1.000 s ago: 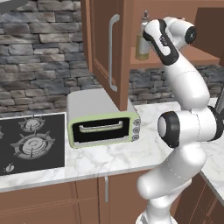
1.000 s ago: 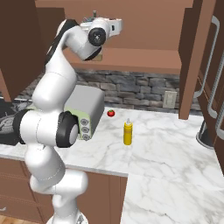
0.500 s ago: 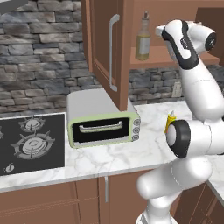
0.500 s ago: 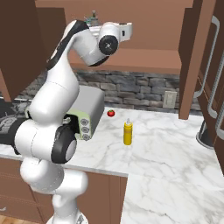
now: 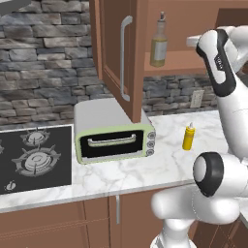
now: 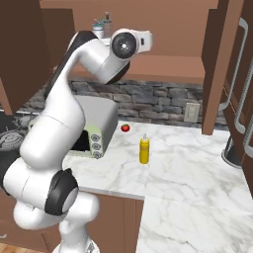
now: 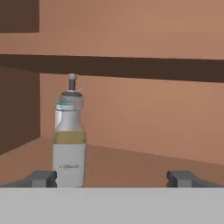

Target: Pick the mustard and oil and vinegar bottle from the counter and place them in the cabinet.

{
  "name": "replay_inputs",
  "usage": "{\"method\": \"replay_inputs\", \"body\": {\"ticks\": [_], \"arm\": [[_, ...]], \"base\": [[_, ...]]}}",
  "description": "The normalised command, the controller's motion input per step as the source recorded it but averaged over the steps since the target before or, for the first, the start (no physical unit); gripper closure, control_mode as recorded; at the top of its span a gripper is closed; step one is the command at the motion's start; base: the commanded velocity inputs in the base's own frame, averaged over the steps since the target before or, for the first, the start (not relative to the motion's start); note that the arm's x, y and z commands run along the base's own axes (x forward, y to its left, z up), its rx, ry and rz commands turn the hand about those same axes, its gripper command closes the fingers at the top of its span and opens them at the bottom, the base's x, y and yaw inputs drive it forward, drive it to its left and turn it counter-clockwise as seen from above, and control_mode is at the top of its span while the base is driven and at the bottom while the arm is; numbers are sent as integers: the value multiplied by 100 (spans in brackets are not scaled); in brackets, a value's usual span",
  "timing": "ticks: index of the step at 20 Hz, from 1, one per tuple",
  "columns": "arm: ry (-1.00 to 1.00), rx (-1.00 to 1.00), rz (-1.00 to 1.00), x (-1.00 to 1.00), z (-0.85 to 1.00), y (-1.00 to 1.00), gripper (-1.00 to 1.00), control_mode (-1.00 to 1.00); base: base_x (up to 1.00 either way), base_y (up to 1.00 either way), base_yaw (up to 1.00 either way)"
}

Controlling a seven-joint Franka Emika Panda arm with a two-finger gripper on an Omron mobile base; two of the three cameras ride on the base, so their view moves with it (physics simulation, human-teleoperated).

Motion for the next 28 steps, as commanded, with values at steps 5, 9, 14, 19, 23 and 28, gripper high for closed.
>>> {"method": "replay_inputs", "body": {"ticks": [5,9,14,19,23,28], "arm": [[15,-4,0,-100,0,0,-100,-100],[11,-2,0,-100,-13,2,-100,-100],[7,-2,0,-100,-30,6,-100,-100],[2,-4,-3,-100,-32,20,-100,-100],[3,-2,-13,-100,-25,18,-100,-100],[9,0,-17,-77,-23,11,-100,-100]], "base": [[0,0,0],[0,0,0],[0,0,0],[0,0,0],[0,0,0],[0,0,0]]}}
